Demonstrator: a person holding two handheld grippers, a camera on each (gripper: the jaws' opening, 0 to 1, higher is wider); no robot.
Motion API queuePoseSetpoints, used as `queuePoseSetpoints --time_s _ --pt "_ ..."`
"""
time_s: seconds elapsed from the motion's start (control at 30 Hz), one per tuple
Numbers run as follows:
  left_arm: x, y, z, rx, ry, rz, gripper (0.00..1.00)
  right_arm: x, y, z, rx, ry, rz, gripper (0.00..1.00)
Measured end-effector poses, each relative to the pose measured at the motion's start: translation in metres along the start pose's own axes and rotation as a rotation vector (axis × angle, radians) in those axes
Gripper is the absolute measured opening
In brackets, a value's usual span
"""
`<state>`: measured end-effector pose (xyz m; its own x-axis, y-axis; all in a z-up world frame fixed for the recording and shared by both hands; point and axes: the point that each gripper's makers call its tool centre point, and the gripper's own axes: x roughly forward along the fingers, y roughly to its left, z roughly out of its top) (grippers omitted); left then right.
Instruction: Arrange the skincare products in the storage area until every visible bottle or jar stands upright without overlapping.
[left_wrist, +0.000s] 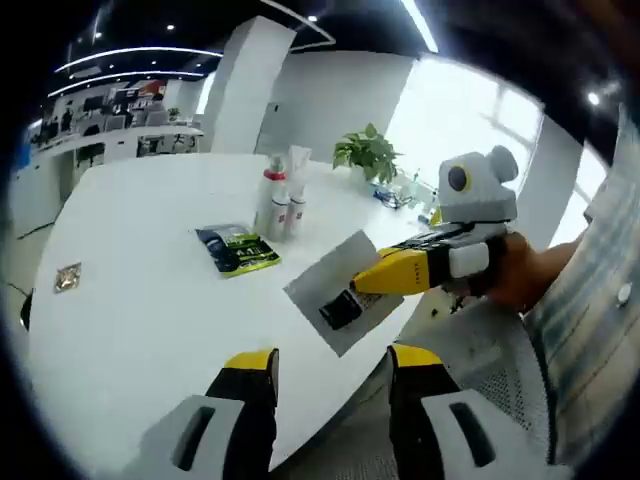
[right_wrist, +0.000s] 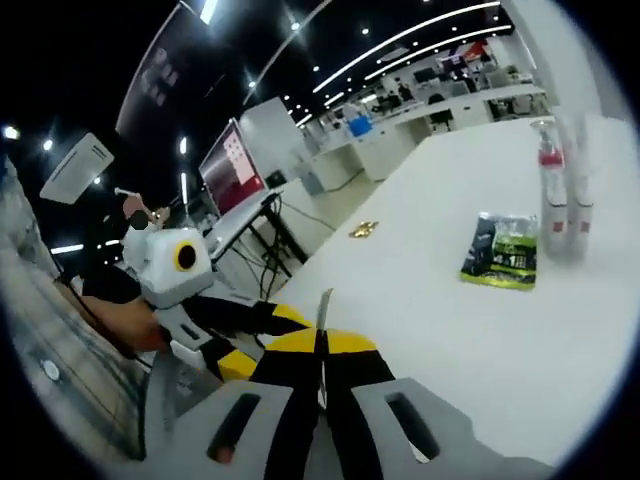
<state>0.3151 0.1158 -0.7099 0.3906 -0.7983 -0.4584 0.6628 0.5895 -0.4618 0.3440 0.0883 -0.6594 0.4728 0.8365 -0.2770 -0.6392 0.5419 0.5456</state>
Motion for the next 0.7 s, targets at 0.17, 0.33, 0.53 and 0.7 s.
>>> queuePoseSetpoints --time_s 0.17,0.33,0.53,0.7 --pt "-0.001 -0.019 0.006 -0.188 -0.078 -0.143 0.44 -0.007 0.010 0.010 0.113 -0.054 0.105 0.00" --pt "-0.009 -0.029 0.028 -0.280 -0.192 -0.250 0.40 -0.009 0.015 0.012 0.154 -0.059 0.153 0.00" --pt "-0.018 -0.031 0.035 -0.341 -0.230 -0.311 0.15 -0.007 0.026 0.009 0.170 -0.042 0.218 0.00" --pt "-0.021 -0.036 0.036 -0.352 -0.231 -0.339 0.05 -0.006 0.028 0.008 0.172 -0.035 0.226 0.00"
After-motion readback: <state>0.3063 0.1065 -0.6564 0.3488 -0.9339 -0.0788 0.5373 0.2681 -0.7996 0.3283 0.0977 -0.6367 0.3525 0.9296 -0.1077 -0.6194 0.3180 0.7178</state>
